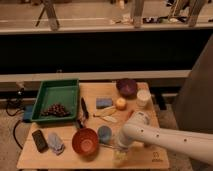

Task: Place fork in red bowl

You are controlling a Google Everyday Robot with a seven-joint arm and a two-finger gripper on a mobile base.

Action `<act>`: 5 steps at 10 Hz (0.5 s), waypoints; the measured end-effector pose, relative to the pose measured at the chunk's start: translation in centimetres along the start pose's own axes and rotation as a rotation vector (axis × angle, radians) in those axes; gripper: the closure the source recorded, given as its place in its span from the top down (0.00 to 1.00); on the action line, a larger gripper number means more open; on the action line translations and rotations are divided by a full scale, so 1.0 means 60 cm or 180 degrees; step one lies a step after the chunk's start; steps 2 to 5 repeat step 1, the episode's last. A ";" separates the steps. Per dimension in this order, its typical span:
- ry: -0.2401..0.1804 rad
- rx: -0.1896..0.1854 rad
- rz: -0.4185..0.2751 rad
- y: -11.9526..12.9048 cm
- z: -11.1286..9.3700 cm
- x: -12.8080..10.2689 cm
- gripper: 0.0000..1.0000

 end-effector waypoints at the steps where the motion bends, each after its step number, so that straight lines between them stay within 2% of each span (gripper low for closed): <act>1: -0.0009 0.0017 0.0006 0.000 0.004 0.001 0.80; 5: -0.0009 0.0017 0.0006 0.000 0.004 0.001 0.80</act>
